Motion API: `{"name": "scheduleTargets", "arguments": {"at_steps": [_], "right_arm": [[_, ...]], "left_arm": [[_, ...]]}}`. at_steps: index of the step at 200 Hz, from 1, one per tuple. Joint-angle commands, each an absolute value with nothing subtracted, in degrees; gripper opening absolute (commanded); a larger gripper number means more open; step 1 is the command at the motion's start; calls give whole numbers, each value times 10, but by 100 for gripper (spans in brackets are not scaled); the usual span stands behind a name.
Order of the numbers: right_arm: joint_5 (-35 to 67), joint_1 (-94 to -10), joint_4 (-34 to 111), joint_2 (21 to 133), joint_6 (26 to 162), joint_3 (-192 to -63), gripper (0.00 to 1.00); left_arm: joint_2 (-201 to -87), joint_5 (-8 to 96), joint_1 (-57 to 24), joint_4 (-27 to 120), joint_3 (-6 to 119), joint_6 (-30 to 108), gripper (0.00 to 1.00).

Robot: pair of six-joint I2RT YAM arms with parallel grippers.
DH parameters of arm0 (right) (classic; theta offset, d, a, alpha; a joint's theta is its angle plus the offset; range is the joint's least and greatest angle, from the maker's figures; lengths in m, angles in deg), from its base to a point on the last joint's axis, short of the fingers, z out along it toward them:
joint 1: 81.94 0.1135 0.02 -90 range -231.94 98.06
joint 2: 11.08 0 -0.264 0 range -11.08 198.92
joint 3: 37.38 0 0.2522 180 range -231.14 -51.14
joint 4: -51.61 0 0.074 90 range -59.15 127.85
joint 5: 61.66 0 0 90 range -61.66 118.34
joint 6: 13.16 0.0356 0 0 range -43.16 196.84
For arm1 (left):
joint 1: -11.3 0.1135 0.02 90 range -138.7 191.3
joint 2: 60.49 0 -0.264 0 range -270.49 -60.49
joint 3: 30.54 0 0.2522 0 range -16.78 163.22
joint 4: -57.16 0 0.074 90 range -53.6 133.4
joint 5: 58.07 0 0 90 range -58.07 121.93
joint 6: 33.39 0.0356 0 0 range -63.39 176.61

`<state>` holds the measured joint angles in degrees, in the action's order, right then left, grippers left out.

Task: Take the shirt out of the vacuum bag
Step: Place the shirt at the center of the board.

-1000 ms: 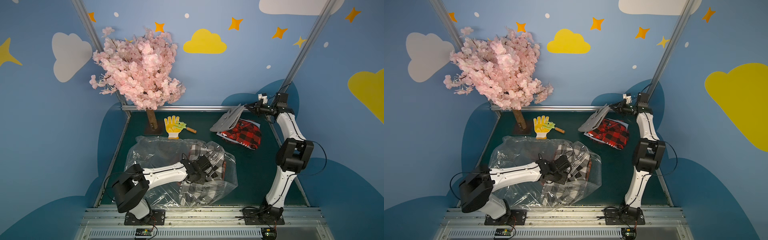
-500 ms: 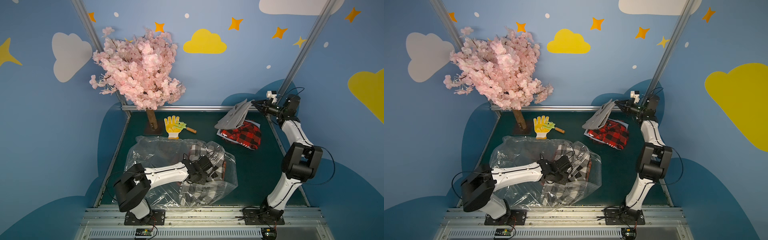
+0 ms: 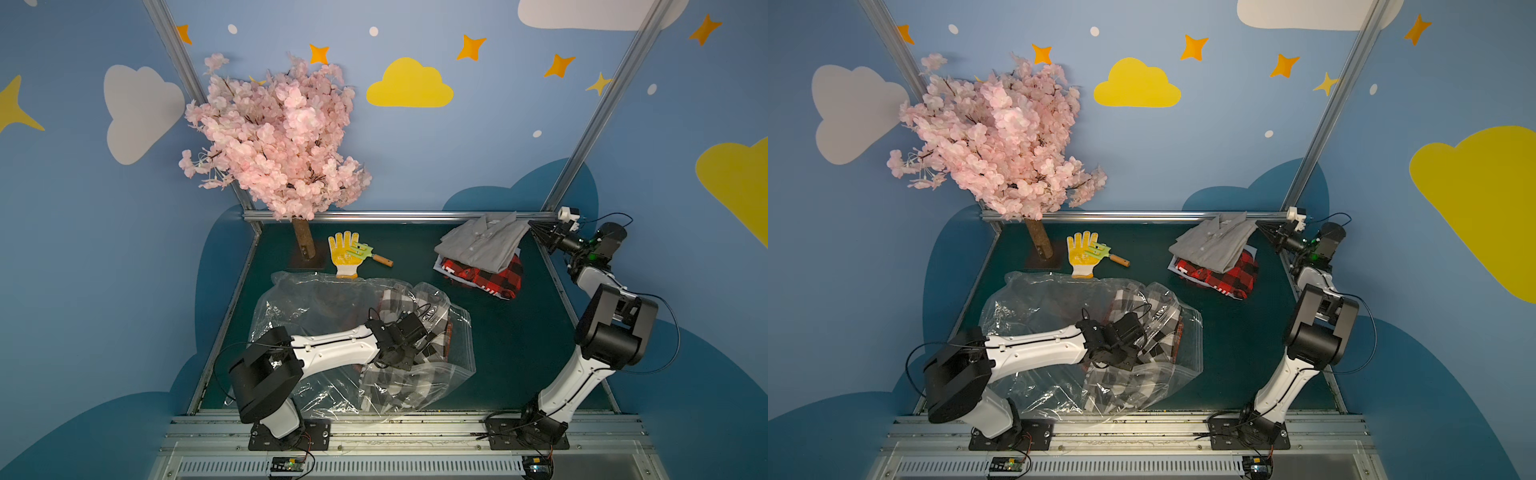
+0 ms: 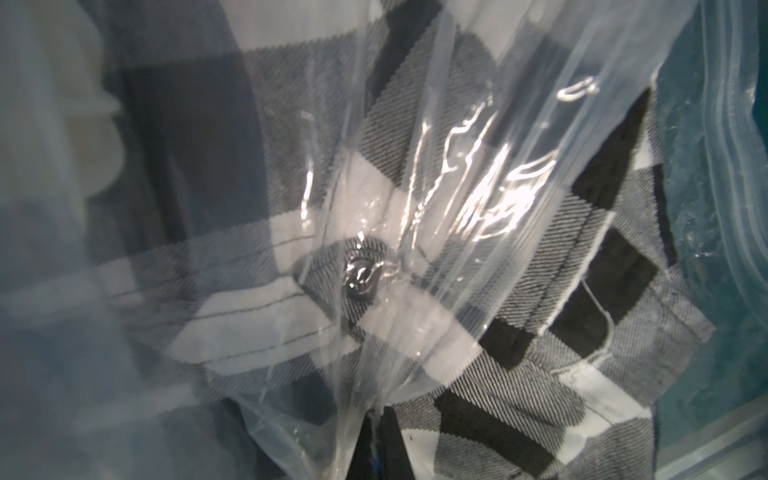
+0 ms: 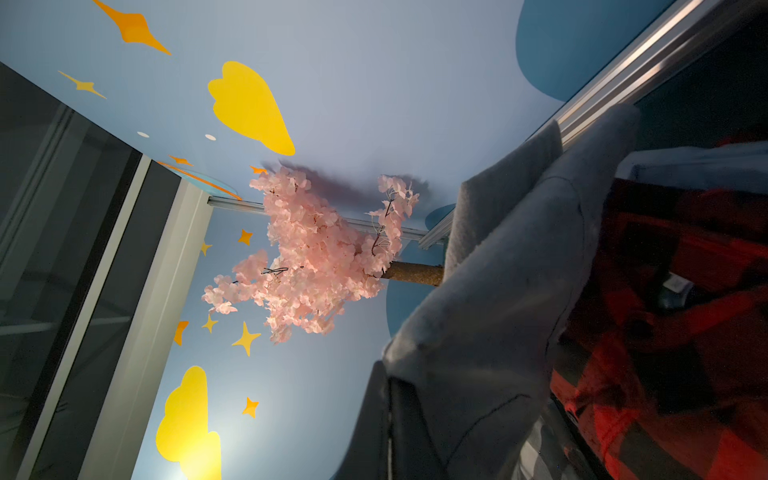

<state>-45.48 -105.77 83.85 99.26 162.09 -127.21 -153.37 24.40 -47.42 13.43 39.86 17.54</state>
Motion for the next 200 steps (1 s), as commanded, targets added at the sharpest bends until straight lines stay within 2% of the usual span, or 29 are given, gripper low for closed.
{"name": "scheduleTargets", "arguments": {"at_steps": [1,39,54,71,85,99,118,154,177,200], "right_arm": [[-473,-1079,913,991,1629,-1249,0],[-464,-1108,783,984,1513,-1217,1],[-449,-1111,622,972,1396,-1224,16],[-375,-1114,336,954,1190,-1264,50],[-313,-1118,146,957,1084,-1321,62],[-303,-1134,61,967,1046,-1352,68],[-287,-1160,110,940,1100,-1297,77],[-255,-1182,207,855,1166,-1195,79],[-281,-1166,234,795,1180,-1137,79],[-284,-1110,194,717,1133,-1069,79]], "left_arm": [[-1551,258,-484,116,409,171,3],[-1555,253,-493,110,416,168,3],[-1553,251,-494,111,413,166,3],[-1550,250,-495,109,412,167,3],[-1545,248,-496,106,413,166,3],[-1536,245,-496,105,413,167,3],[-1529,245,-497,102,422,175,3],[-1513,245,-497,101,438,194,3],[-1498,244,-498,106,446,213,3],[-1483,248,-498,111,454,228,3]]}}
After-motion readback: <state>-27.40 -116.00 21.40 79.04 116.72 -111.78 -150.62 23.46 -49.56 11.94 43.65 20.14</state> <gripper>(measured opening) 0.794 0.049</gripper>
